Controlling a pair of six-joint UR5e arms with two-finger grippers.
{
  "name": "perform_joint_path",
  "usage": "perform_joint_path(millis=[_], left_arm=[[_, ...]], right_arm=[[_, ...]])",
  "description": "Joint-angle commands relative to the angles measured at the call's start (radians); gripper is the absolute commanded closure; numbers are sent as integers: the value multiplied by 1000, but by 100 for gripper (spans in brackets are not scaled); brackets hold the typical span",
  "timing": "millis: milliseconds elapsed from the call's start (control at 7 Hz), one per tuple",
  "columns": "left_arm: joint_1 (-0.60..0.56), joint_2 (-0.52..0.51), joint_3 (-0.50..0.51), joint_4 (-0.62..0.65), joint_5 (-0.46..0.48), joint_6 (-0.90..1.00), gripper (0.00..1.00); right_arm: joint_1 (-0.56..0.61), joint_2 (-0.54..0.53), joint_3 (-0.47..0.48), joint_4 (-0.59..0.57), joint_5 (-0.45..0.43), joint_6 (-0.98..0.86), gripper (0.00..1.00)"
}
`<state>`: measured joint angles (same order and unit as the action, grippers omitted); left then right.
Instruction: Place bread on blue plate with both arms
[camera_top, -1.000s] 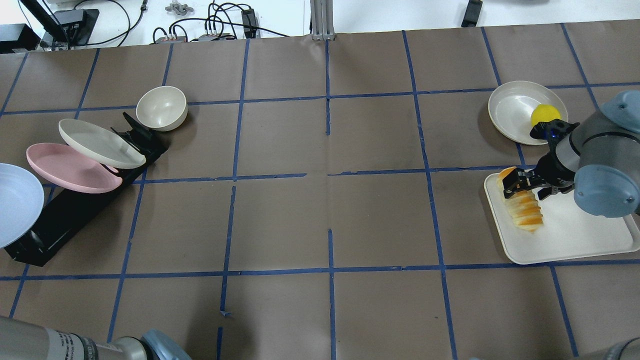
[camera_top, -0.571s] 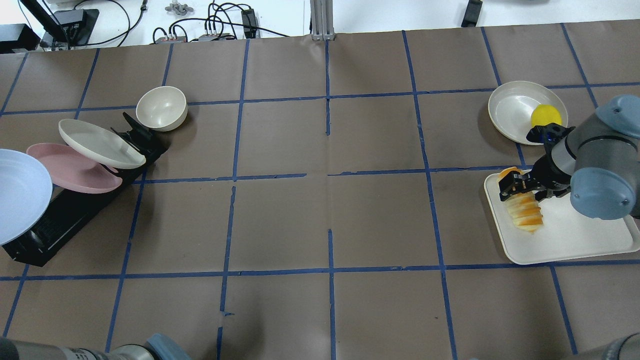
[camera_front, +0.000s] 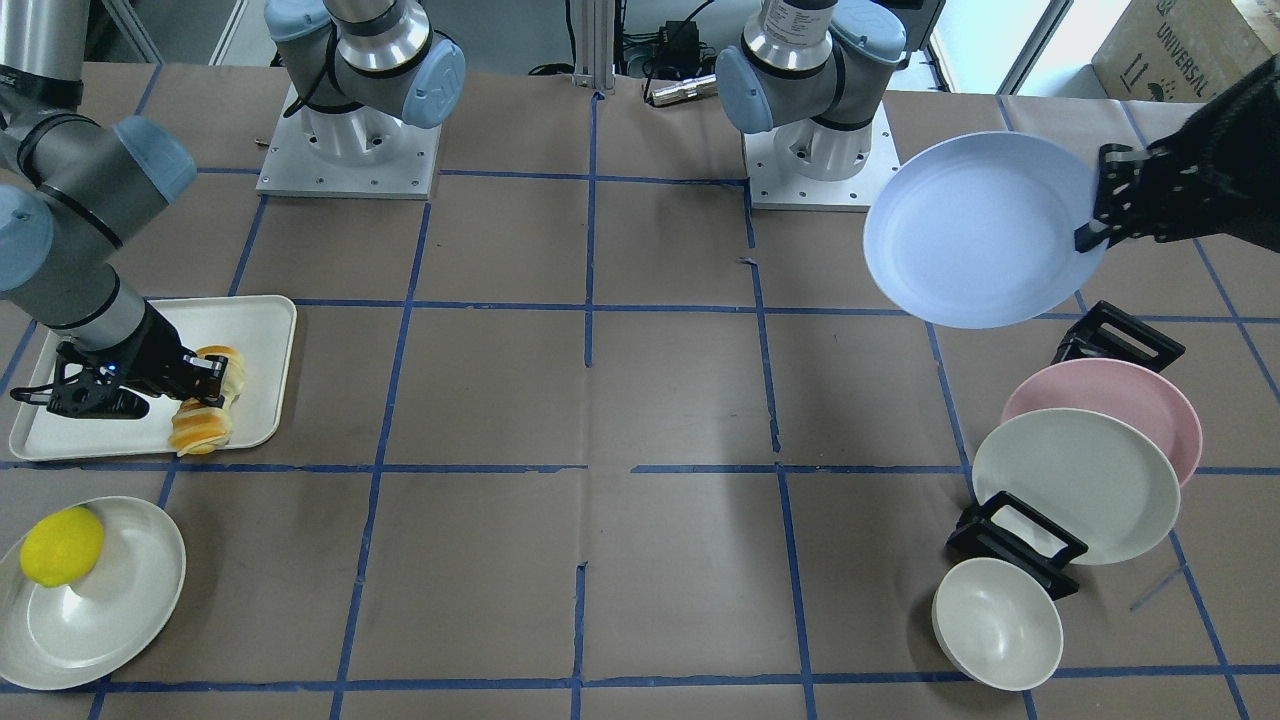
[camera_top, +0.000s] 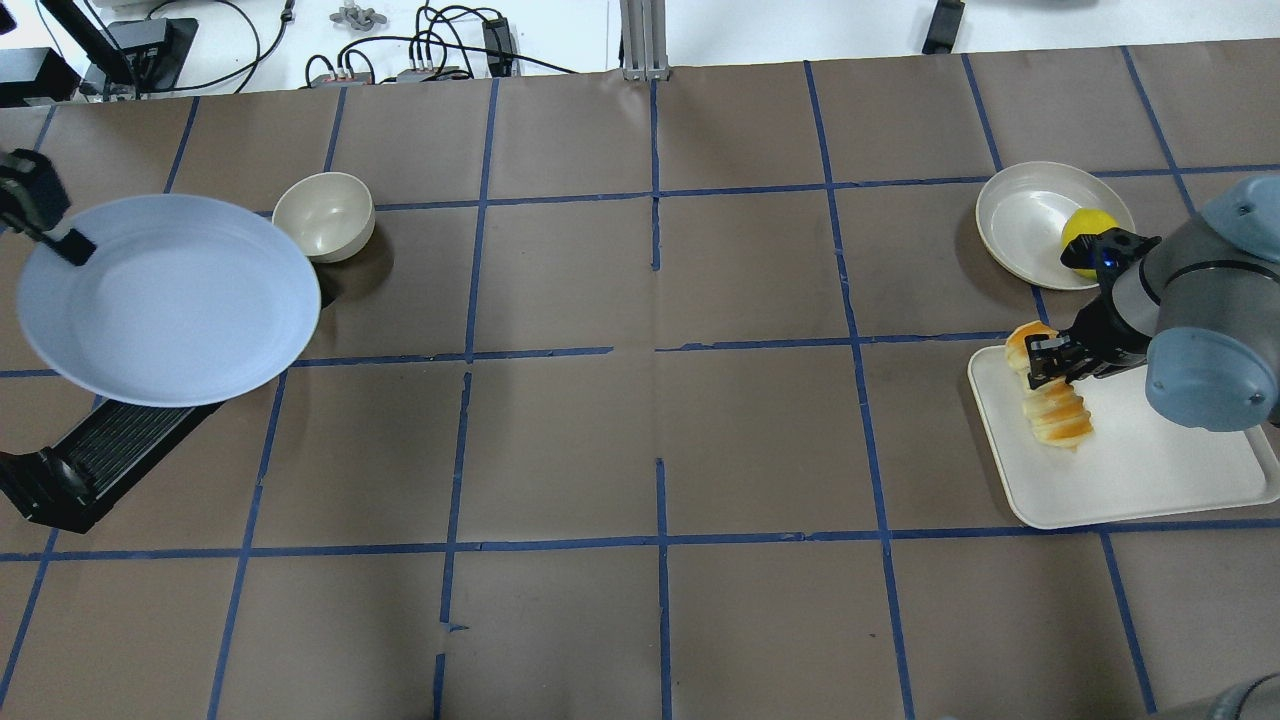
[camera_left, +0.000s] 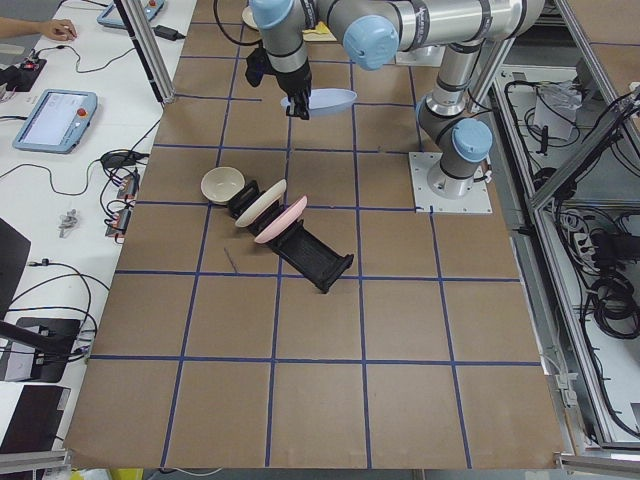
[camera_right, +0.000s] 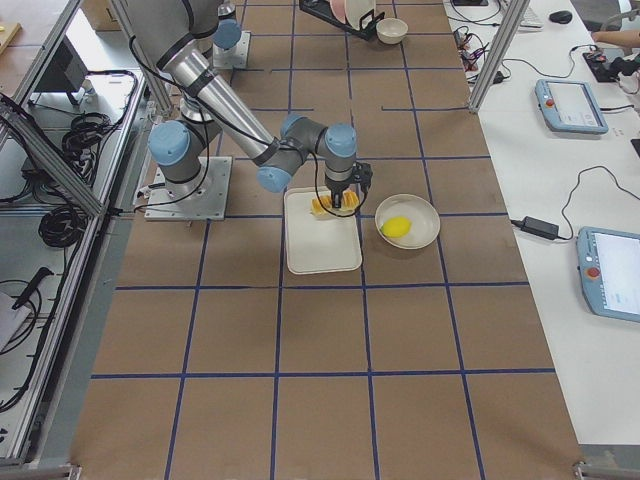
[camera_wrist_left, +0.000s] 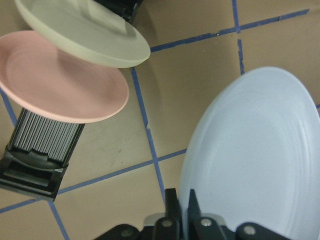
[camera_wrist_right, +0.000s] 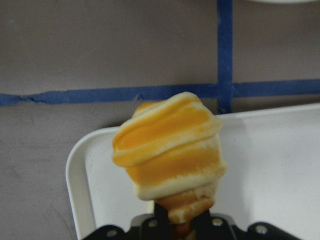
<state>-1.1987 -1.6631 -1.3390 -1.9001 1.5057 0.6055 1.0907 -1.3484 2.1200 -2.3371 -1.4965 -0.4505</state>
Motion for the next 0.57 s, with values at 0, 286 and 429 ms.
perform_joint_path(millis=[0,286,429], left_arm=[[-232,-20,-8,140,5,-275,97],[-314,-26,-28,241,13,-496,97],[-314,-26,-32,265,15,-518,97]], right_arm=[[36,-73,-55,57,-4,-17,88],[116,-145,-130,150,-5,21,88],[167,-170,-190,230,-4,104,88]])
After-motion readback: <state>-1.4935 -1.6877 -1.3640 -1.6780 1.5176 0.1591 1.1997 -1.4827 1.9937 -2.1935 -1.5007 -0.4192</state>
